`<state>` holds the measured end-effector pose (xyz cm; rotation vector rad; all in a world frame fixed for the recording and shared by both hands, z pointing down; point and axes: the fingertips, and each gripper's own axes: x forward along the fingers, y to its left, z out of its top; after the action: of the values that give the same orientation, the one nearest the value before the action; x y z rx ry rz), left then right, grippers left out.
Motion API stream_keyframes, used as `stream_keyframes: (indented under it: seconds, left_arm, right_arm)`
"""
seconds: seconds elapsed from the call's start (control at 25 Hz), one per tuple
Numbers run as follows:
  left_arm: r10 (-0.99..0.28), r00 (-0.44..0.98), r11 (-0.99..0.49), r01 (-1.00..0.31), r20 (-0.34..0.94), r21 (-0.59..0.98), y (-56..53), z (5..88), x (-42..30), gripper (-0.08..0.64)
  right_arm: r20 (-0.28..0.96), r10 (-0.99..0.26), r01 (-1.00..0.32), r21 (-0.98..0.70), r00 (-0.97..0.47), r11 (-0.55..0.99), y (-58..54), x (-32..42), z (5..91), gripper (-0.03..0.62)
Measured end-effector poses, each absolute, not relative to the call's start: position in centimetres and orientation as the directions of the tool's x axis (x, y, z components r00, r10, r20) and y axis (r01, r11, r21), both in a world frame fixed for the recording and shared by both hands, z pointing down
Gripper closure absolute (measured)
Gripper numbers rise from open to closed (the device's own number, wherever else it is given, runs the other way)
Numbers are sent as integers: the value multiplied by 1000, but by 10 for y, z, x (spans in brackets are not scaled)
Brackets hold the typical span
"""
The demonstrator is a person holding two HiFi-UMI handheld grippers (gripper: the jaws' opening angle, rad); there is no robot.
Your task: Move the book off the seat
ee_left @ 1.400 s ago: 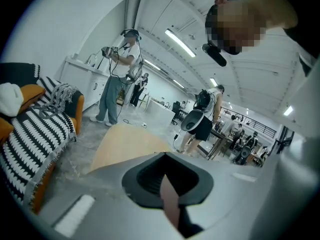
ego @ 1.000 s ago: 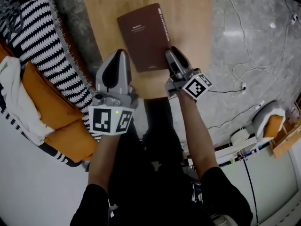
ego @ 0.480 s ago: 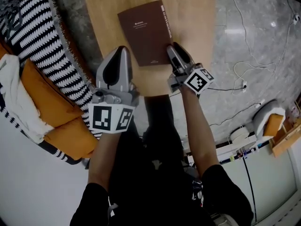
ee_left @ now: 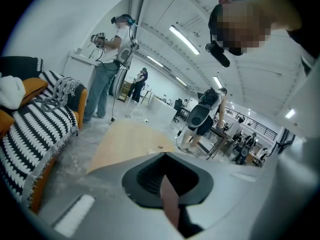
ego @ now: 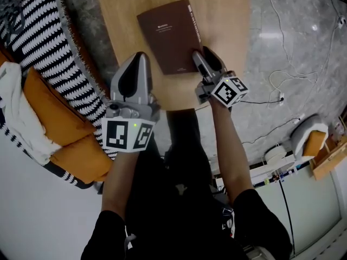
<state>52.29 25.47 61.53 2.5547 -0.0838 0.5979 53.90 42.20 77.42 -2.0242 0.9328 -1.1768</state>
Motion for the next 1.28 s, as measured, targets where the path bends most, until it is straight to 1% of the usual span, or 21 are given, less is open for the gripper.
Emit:
stream_keyframes:
  seconds: [0.44, 0.64, 0.96, 1.28]
  left_arm:
    - [55, 900, -865, -173, 432, 471, 249, 618, 524, 554]
    - [54, 898, -862, -179, 436, 475, 247, 622, 523, 554]
    - [55, 898, -856, -183, 437, 484, 242, 627, 519, 554]
    - [54, 899, -850, -187, 435, 492, 239, 628, 518, 554]
  right_arm:
    - [517, -785, -305, -729, 341, -613, 422, 537, 783, 358]
    - [535, -773, -293, -721, 340, -628, 424, 535, 789, 349]
    - [595, -724, -308, -656, 350, -689, 428, 533, 800, 309]
    - [602, -706, -291, -646, 374, -706, 434, 538, 800, 305]
